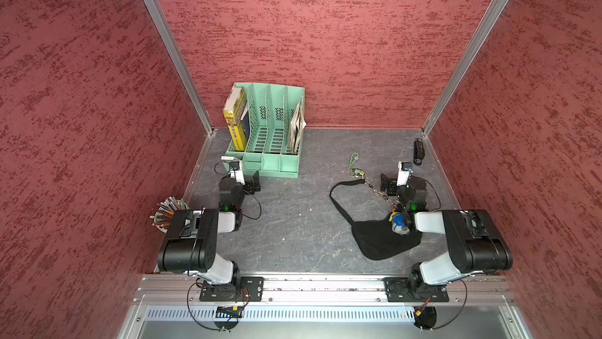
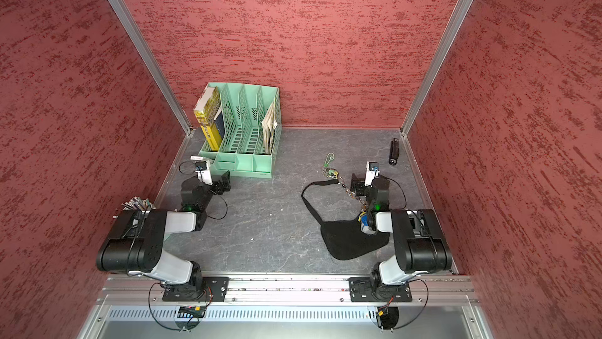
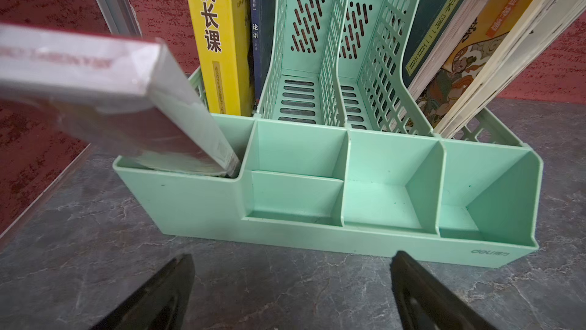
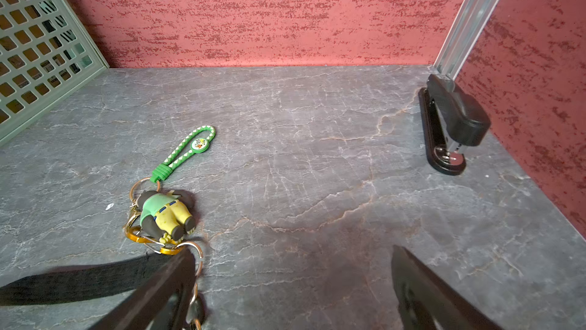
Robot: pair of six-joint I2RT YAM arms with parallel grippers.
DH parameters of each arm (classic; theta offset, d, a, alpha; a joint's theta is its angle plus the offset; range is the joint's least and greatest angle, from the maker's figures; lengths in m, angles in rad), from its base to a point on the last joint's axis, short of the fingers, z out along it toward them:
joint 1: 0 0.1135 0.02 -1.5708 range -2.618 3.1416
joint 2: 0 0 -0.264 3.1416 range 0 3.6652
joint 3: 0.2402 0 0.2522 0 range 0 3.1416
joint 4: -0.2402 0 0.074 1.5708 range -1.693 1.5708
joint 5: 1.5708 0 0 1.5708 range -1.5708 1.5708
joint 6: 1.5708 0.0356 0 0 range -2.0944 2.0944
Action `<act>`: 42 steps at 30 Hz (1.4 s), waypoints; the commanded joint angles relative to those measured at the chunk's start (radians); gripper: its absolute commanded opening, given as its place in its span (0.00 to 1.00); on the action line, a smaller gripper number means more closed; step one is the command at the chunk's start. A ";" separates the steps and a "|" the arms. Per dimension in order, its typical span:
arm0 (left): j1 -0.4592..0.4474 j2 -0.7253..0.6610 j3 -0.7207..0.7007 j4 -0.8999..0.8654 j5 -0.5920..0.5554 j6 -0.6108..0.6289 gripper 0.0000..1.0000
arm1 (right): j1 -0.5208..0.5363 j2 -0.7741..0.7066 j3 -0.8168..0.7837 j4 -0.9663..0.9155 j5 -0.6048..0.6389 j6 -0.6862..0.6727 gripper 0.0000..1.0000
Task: Remove the decoration from the bag
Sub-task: Pick up the bag from the center of the board.
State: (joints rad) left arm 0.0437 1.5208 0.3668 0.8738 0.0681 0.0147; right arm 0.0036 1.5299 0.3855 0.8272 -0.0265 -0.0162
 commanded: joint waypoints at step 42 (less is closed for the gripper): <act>-0.819 0.129 1.160 -1.288 0.034 -0.058 1.00 | 0.004 -0.249 0.743 -1.502 -0.263 0.463 0.78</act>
State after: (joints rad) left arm -0.7311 1.5299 1.4742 -0.2531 0.0761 -0.1120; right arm 0.0036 1.2942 1.0931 -0.5385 -0.2459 0.4397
